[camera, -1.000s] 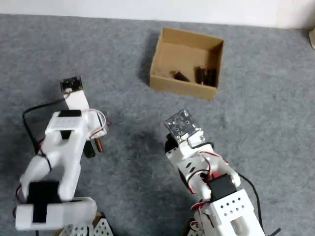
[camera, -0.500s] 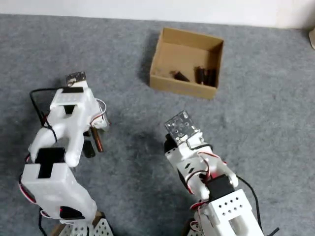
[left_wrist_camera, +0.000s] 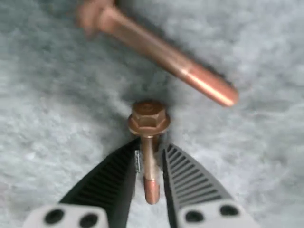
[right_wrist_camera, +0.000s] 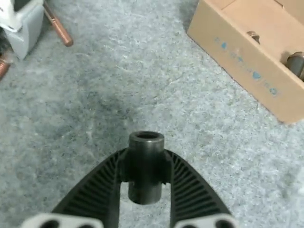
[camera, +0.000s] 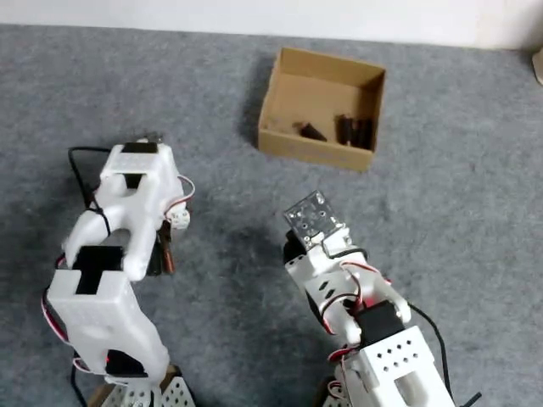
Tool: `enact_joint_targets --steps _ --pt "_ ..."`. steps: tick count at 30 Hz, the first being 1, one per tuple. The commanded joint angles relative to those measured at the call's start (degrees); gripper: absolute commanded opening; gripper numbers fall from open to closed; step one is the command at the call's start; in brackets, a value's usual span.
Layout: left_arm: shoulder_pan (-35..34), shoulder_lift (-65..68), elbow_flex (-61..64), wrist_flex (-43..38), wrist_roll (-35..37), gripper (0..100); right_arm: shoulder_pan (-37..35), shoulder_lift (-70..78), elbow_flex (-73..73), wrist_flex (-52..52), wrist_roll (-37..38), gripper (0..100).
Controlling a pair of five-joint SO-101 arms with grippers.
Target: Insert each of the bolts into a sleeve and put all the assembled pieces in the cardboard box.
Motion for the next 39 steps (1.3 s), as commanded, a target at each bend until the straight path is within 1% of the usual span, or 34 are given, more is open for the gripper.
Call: enact_joint_targets --steps 1,4,6,8,18,23,25,27,29,31,33,36,37,39 --pt "2.2 -7.1 0.6 1.1 -0.1 0 0.7 -0.7 -0.4 -1.9 -0.4 0.5" --pt "2.2 -15.8 5.3 -0.6 -1.0 0 0.7 -0.7 -0.3 -1.9 -0.4 0.5" --pt "2.2 -22.7 10.2 -2.7 -4.4 0 0.7 -0.7 -0.3 -1.9 -0.4 0.5" --pt "2.2 -30.5 16.0 -5.5 -6.2 0 0.7 -0.7 -0.3 -1.9 -0.4 0.5" --pt "2.2 -69.9 44.4 -26.8 -6.2 0 0.5 -0.7 -0.2 -1.9 -0.7 0.5" --pt "2.7 -86.3 51.2 -35.3 -6.0 0 0.3 -0.8 1.4 -2.2 -0.8 0.5" --pt "4.6 -91.4 51.9 -36.3 -6.0 0 0.0 -1.3 1.5 -2.2 -0.8 0.5" --pt "7.8 -95.4 52.0 -36.2 -5.4 0 -1.7 -3.8 2.0 -1.9 -0.8 0.5" --pt "11.3 -98.6 52.6 -36.4 -2.1 0 -3.2 -8.2 4.8 -1.9 -0.8 0.5" --pt "14.2 -100.5 52.8 -36.5 0.4 0 -3.9 -14.5 7.8 -1.8 -0.8 0.5" --pt "16.7 -102.2 52.8 -36.5 1.0 0 -3.8 -22.1 10.9 -1.3 -0.8 0.5" --pt "20.7 -104.1 53.0 -36.2 1.0 0 -4.0 -33.9 13.8 3.5 -0.8 0.5" --pt "22.1 -104.7 53.9 -36.2 1.0 0 -4.0 -35.3 14.4 5.1 -0.8 0.5" --pt "24.0 -106.6 56.4 -36.2 1.1 0 -4.1 -32.9 14.4 5.6 -0.8 0.5"
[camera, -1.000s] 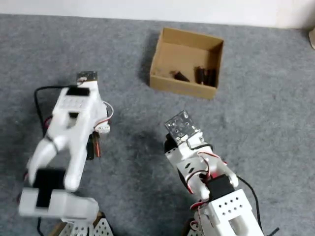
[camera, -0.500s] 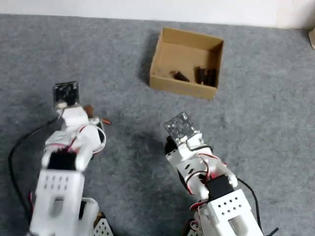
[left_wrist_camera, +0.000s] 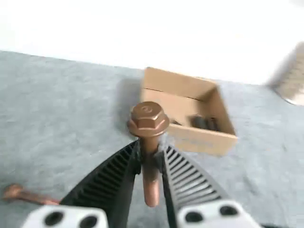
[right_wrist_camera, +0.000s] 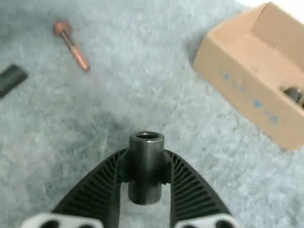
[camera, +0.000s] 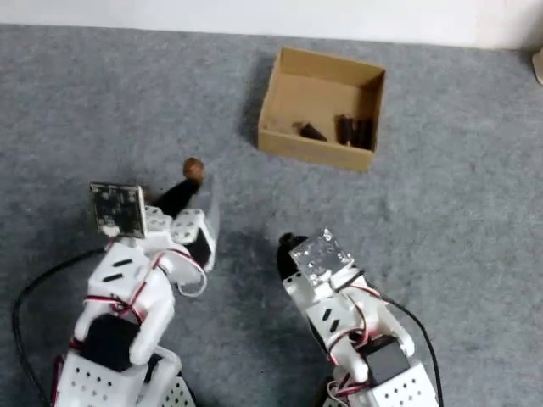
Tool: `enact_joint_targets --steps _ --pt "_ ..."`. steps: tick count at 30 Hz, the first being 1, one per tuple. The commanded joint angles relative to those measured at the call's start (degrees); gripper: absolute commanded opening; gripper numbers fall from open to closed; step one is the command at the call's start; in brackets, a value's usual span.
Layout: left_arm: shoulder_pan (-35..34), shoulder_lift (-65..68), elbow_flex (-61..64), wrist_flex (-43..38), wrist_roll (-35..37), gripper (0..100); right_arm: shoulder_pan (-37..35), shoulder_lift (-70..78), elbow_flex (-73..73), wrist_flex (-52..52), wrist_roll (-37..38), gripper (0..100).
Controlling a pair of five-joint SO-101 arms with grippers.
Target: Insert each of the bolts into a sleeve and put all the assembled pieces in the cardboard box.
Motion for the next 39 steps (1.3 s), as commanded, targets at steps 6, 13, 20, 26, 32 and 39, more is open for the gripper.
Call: enact_joint_targets --steps 6,13,20,26,32,39 --pt "5.1 -15.8 7.2 -1.6 1.0 0 -0.5 -2.8 0.1 0.4 -0.4 0.5" --pt "5.1 -15.8 9.5 -2.1 18.9 0 -0.7 -2.6 0.0 0.4 -0.4 0.5" --pt "5.2 -16.7 17.6 -14.9 19.3 0 -0.7 -2.6 0.1 0.4 -0.4 0.5" --pt "12.3 -16.7 22.4 -20.7 19.2 0 -0.7 -2.6 -0.1 0.4 -0.5 0.5" --pt "17.0 -16.7 24.2 -21.5 19.2 0 -0.7 -2.6 -0.1 0.4 -2.8 0.5" --pt "17.1 -16.7 25.3 -21.5 19.3 0 -0.7 -2.6 -0.1 0.4 -3.3 0.5"
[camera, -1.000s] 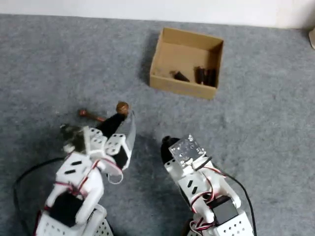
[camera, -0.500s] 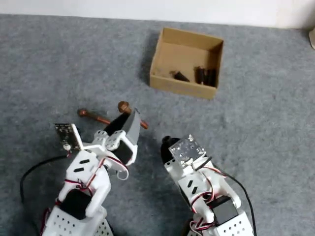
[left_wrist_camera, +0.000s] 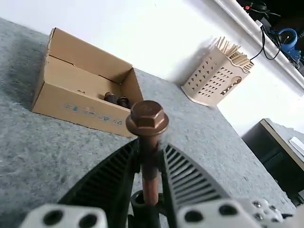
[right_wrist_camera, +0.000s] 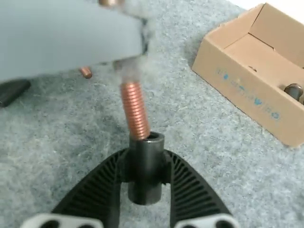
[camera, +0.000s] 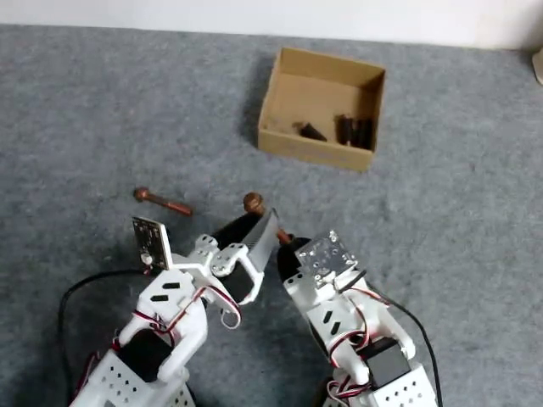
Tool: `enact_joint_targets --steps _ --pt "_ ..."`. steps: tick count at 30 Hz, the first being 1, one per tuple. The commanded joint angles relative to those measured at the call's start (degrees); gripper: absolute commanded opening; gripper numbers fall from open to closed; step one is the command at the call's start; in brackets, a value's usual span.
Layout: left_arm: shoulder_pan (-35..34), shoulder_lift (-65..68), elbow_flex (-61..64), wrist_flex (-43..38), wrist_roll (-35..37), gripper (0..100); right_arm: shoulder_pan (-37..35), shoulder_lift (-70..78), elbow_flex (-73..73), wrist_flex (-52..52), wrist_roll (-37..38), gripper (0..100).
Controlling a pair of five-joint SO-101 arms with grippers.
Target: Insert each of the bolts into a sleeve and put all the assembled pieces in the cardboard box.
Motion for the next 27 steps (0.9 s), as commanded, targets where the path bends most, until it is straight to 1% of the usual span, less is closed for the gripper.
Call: enact_joint_targets --steps 1,11,13,18,27 --pt "1.1 -1.0 0.3 -1.8 0.4 0 -0.7 -0.7 -0.7 -0.5 -0.6 0.5" --pt "1.2 -0.8 1.5 -1.3 0.4 0 -0.4 -0.7 -0.7 -0.5 -0.6 0.5" --pt "1.4 -0.7 1.5 -0.1 0.4 0 -0.3 -0.7 -0.7 -0.5 -0.6 0.5" --pt "7.2 -0.8 1.5 4.7 0.2 0 -0.3 -0.7 -0.7 -0.5 -0.6 0.5" --pt "6.7 -0.7 1.5 6.0 0.2 0 -0.3 -0.7 -0.7 -0.4 -0.6 0.5"
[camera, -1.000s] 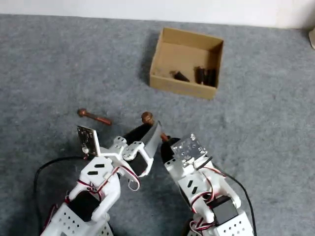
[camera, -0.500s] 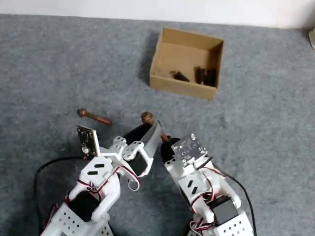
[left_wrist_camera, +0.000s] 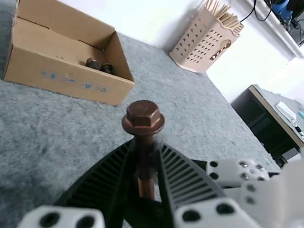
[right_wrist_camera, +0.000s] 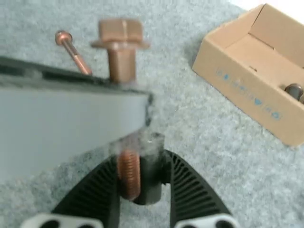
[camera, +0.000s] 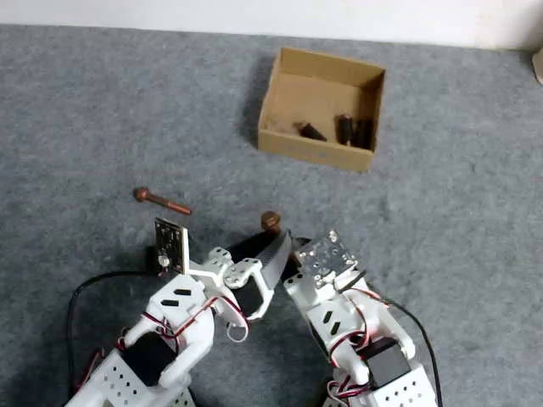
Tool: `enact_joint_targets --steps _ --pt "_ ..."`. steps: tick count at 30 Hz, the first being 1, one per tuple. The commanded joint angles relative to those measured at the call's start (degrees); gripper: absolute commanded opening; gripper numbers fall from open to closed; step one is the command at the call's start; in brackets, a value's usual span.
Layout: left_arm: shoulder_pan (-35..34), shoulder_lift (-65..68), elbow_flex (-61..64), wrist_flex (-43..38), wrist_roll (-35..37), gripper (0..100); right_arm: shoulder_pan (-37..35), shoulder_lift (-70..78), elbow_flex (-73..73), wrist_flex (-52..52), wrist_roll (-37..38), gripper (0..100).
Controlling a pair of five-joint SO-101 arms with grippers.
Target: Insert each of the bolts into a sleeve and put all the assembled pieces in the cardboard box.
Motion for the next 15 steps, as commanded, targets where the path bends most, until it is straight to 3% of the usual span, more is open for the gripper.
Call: enact_joint_targets --steps 1,8,15 --pt "1.2 -0.7 1.1 1.3 -0.1 0 -0.3 -0.7 -0.7 -0.4 -0.6 0.5" --pt "4.6 -0.7 1.1 7.1 -0.1 0 -0.3 -0.7 -0.7 -0.4 -0.6 0.5" --pt "4.2 -0.7 1.1 7.8 -0.2 0 -0.3 -0.7 -0.7 -0.4 -0.6 0.5"
